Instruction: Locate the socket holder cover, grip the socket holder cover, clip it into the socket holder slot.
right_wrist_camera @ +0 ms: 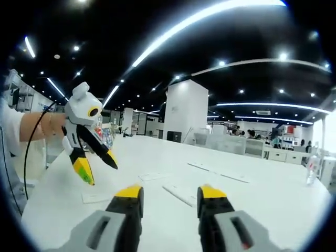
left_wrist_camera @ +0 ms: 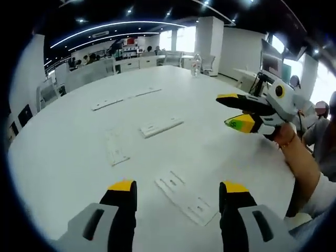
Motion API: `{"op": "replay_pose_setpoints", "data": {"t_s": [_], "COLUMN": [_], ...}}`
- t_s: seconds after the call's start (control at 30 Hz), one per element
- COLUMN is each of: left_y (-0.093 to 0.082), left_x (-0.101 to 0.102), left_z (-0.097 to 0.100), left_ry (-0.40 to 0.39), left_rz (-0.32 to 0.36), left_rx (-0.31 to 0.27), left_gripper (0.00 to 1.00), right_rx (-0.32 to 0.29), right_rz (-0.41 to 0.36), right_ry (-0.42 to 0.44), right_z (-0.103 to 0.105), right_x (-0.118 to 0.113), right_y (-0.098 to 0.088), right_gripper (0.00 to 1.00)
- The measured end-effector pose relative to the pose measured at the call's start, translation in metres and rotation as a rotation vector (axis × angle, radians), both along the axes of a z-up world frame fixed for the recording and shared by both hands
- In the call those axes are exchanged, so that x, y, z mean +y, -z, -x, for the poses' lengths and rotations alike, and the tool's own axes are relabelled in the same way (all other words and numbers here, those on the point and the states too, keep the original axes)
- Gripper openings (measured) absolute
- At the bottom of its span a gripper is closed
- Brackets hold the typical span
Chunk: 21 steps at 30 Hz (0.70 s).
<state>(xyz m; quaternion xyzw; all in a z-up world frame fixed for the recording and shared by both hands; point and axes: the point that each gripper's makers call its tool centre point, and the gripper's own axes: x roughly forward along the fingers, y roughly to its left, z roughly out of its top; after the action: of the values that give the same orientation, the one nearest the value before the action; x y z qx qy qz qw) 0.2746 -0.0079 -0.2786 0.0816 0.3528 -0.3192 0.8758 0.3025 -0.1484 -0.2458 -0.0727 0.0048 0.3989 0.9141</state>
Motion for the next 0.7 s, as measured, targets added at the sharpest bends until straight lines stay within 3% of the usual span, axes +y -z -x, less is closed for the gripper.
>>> {"op": "replay_pose_setpoints", "data": {"t_s": [0.17,0.43,0.7], "left_y": [0.003,0.023,0.026], "left_x": [-0.001,0.014,0.018], "left_z": [-0.002,-0.006,-0.013], "left_ry": [-0.009,-0.054,-0.069], "left_rz": [-0.009,-0.110,-0.150], "left_rx": [0.042,0.174,0.214], "left_gripper": [0.56,0.56,0.53], "right_rx": [0.001,-0.005,-0.006], "right_rz": [0.017,0.022,0.023], "right_ry": [0.006,0.011,0.009], "right_z": [-0.001,-0.002,0.003], "right_x": [0.000,0.001,0.003], "right_y": [0.002,0.001,0.001], "right_gripper": [0.42,0.42,0.41]}}
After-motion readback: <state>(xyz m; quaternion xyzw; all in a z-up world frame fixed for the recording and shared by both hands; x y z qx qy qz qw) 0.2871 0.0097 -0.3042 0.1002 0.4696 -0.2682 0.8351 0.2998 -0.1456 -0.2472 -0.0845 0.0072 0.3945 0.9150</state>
